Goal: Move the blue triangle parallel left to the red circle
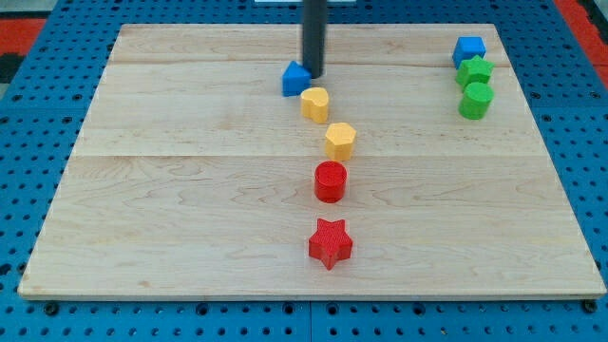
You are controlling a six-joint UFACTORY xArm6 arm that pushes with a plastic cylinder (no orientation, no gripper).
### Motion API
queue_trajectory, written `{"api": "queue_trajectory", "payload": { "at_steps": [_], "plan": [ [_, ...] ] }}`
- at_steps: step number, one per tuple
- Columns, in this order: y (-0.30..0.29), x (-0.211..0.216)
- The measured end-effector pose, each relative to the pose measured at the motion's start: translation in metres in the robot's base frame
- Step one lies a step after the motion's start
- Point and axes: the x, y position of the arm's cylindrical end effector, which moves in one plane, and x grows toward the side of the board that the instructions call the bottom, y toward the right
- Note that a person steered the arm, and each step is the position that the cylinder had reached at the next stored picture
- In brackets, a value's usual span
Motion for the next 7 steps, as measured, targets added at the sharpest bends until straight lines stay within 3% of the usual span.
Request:
{"api": "queue_trajectory", "payload": {
  "at_steps": [1,2,3,4,5,6,7],
  "plan": [
    [-0.083,-0.001],
    [-0.093,0.064],
    [-0.1,0.025],
    [-0.055,-0.014],
    [-0.031,0.047],
    [-0.089,0.12],
    [-0.115,0.1]
  ]
}}
